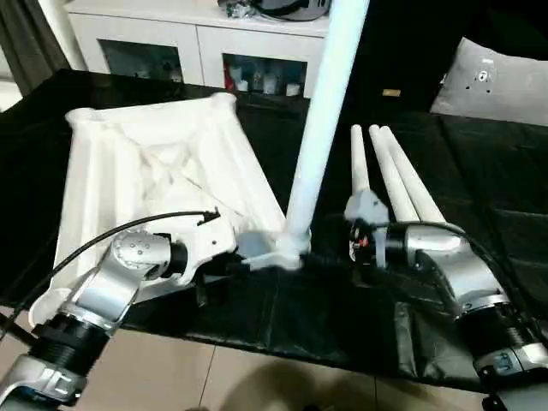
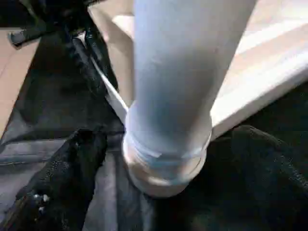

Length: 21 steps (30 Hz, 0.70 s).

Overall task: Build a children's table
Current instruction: Rotate leg to tighten

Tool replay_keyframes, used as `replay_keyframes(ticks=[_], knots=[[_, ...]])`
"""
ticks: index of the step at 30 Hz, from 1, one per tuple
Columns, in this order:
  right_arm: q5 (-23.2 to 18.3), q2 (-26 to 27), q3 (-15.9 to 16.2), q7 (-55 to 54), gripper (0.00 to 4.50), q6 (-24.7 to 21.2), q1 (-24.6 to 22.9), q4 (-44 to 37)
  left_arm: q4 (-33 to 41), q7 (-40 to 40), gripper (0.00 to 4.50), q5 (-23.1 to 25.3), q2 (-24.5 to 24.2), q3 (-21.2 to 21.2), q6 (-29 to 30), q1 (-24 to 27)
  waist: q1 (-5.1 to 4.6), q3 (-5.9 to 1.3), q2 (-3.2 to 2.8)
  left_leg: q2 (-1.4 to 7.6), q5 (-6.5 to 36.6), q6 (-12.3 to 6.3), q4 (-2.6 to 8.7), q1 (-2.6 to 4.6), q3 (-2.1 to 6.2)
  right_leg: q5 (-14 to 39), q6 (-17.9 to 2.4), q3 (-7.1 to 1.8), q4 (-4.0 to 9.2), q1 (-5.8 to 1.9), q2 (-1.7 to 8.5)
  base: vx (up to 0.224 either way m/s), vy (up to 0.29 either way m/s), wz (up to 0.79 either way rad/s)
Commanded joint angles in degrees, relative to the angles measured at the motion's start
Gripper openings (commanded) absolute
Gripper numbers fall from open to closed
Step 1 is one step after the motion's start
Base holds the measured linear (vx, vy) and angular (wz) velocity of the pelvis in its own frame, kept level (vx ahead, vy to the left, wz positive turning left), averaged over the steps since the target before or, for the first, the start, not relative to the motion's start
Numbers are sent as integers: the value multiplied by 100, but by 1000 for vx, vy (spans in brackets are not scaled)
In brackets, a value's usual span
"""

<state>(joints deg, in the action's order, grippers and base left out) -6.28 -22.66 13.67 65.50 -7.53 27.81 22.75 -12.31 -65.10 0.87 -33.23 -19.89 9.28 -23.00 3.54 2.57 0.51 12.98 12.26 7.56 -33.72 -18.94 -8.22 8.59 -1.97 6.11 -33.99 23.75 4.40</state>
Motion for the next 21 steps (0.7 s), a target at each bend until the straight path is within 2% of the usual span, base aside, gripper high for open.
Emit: replay_keyframes(ticks=[1, 2, 3, 5, 8, 11, 12, 18, 21], knots=[[135, -3, 135, 68, 446, 138, 112, 71, 18, -412, 0, 71, -60, -339, -209, -44, -9, -340, -81, -11, 1049, -308, 395, -63, -125, 1613, -1088, -292, 369, -379, 288, 0, 0, 0], [135, -3, 135, 68, 446, 138, 112, 71, 18, -412, 0, 71, -60, -339, -209, -44, -10, -340, -82, -8, 1061, -292, 396, -61, -122, 1629, -1080, -293, 367, -377, 288, 0, 0, 0], [138, 13, 152, 88, 419, 150, 118, 97, 19, -471, 0, 55, -64, -345, -227, -47, -8, -336, -80, -8, 1083, -279, 398, -56, -125, 1655, -1072, -295, 372, -372, 283, 0, 0, 0], [96, 80, 161, 149, 419, 141, 138, 160, 11, -550, 0, 52, -71, -364, -261, -68, -9, -339, -82, -9, 1147, -261, 400, -53, -120, 1679, -1061, -305, 365, -370, 275, 0, 0, 0], [58, 134, 181, 204, 382, 121, 161, 231, -26, -587, 0, 68, -73, -375, -294, -96, -15, -343, -75, -12, 1121, -262, 403, -69, -112, 1649, -1051, -308, 355, -382, 278, 0, 0, 0], [2, 167, 189, 242, 371, 106, 168, 271, -59, -606, 0, 64, -71, -380, -325, -117, -16, -352, -74, -15, 1040, -278, 395, -75, -115, 1573, -1051, -312, 346, -390, 274, 0, 0, 0], [-12, 170, 196, 263, 348, 99, 169, 283, -68, -615, 0, 59, -74, -382, -332, -119, -16, -354, -80, -14, 997, -283, 393, -74, -114, 1525, -1065, -311, 339, -389, 274, 0, 0, 0], [-24, 184, 221, 392, 296, 77, 149, 352, -107, -660, 0, 61, -51, -352, -340, -113, -15, -355, -73, -19, 993, -288, 388, -82, -118, 1555, -1066, -309, 345, -394, 273, 0, 0, 0], [-187, 243, 172, 493, 279, -63, 80, 336, -96, -671, 0, 6, -38, -321, -284, -78, -14, -355, -73, -16, 985, -285, 390, -79, -116, 1575, -1053, -308, 344, -394, 272, 0, 0, 0]])
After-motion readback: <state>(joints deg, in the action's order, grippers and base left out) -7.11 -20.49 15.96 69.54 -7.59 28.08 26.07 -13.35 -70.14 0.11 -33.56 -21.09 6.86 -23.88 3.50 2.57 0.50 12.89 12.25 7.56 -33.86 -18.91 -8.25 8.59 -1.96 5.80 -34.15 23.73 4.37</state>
